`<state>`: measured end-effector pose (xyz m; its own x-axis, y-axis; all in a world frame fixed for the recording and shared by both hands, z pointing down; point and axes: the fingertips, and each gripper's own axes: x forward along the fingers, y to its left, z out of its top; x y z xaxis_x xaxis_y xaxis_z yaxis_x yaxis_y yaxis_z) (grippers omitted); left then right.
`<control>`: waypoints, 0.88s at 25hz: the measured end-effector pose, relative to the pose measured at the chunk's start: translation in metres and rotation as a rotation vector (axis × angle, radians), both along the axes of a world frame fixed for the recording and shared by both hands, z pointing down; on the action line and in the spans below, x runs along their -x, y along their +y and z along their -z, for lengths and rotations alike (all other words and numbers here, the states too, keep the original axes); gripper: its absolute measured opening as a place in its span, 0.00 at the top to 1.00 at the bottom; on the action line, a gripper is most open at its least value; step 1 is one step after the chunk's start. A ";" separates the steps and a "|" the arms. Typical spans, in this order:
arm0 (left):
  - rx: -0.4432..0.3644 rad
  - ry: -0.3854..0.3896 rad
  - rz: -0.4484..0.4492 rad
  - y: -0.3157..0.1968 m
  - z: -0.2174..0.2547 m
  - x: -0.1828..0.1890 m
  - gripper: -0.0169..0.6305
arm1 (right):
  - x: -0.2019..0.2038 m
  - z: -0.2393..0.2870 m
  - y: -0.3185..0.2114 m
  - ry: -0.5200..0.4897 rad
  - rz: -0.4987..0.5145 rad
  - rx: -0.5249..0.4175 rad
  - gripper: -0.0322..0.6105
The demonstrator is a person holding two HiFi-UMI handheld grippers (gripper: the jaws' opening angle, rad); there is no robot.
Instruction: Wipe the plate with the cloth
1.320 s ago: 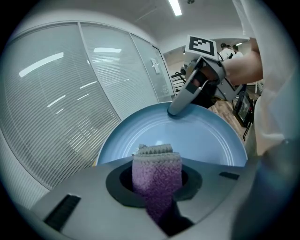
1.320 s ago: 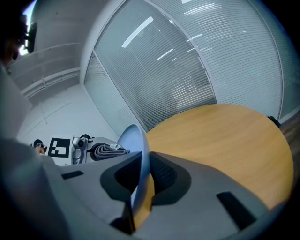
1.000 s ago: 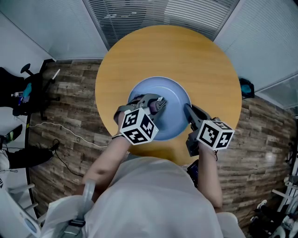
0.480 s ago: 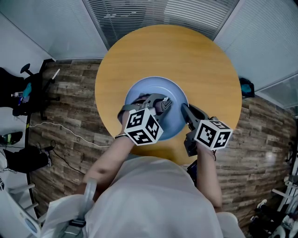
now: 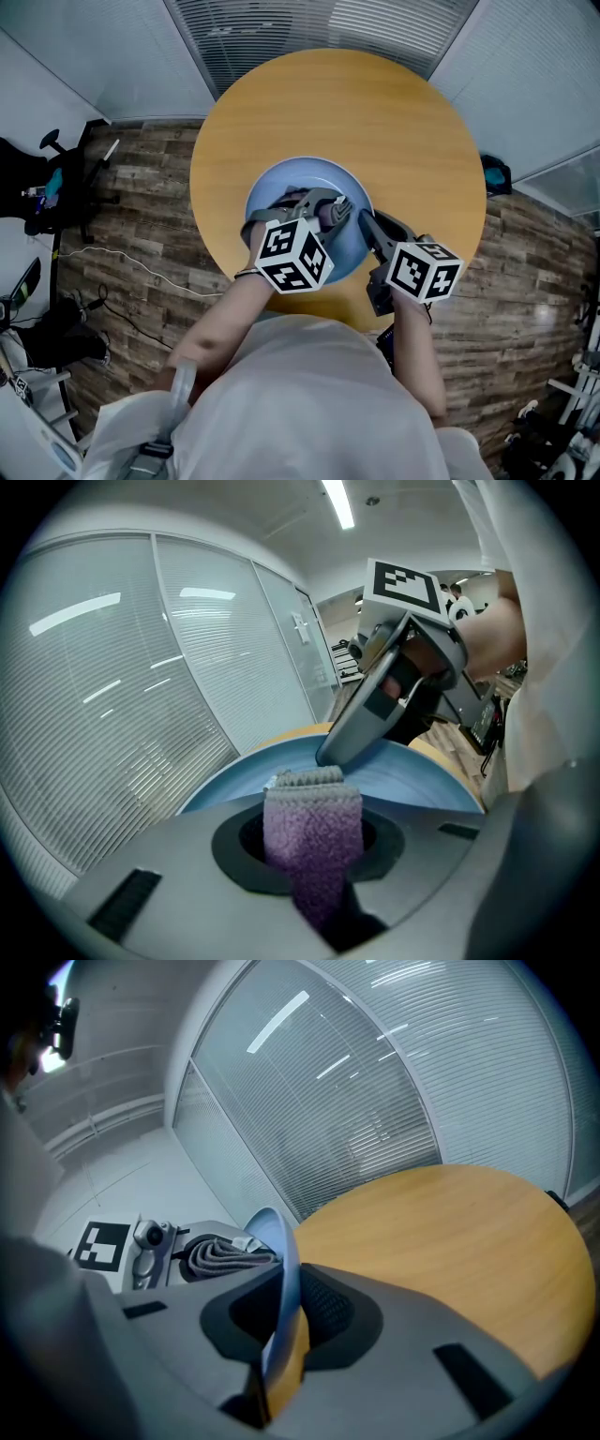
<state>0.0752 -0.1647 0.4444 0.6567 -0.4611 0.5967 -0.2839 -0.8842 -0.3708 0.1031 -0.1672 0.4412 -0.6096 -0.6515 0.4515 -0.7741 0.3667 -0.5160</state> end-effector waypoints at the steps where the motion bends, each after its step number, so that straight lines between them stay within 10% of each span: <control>1: -0.002 -0.001 -0.003 0.000 0.001 -0.001 0.85 | 0.001 0.000 0.000 0.000 0.002 0.001 0.88; 22: -0.084 -0.078 -0.073 0.014 -0.003 -0.012 0.85 | -0.005 0.002 0.000 -0.016 -0.018 -0.021 0.88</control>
